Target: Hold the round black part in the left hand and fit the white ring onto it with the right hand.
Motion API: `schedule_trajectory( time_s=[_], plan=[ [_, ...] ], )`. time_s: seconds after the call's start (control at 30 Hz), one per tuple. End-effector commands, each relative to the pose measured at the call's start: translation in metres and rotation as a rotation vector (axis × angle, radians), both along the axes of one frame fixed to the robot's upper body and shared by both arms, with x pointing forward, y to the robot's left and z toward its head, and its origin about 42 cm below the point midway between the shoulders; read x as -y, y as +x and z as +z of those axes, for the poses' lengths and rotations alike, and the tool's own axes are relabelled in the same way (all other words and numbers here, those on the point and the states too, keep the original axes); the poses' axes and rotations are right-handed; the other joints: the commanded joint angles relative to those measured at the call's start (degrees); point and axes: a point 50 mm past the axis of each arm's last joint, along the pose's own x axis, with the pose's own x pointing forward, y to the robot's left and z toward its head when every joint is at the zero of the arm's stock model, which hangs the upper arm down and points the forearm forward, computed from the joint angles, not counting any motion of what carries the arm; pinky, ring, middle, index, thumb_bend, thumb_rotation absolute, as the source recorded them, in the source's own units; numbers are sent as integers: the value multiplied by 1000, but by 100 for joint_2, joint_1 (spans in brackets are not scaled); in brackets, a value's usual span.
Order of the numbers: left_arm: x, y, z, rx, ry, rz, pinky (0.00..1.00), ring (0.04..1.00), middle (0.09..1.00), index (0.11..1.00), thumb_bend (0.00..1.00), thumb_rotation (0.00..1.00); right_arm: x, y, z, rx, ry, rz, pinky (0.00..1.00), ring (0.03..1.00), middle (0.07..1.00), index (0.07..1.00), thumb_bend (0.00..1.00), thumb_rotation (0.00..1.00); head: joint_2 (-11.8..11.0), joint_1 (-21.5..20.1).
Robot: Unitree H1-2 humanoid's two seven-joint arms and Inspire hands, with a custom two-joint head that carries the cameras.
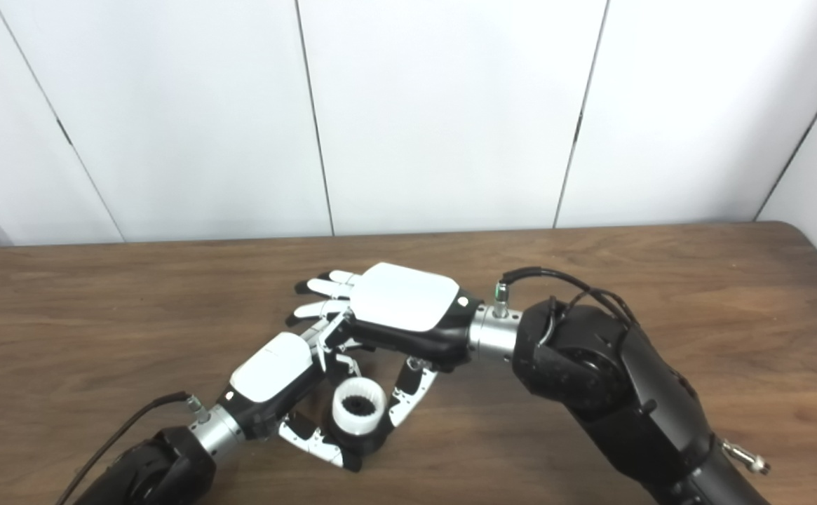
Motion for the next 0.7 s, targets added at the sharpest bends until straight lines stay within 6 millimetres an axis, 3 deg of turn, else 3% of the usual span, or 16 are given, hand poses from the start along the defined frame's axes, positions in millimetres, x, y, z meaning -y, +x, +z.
schedule_trajectory(
  time_s=[0.0,0.33,0.67],
  plan=[
    [4,-2,6,19,-1,-36,1000,1000,855,479,525,57,7,1,15,39,32,6,1000,1000,898,480,525,144,15,8],
    [2,-4,7,13,5,-45,1000,1000,852,479,524,56,12,8,5,18,10,-28,1000,1000,902,480,525,144,22,-5],
    [5,-5,9,11,3,-51,1000,1000,850,479,524,57,6,16,0,23,2,-25,1000,1000,915,481,525,145,-14,51]
  ],
)
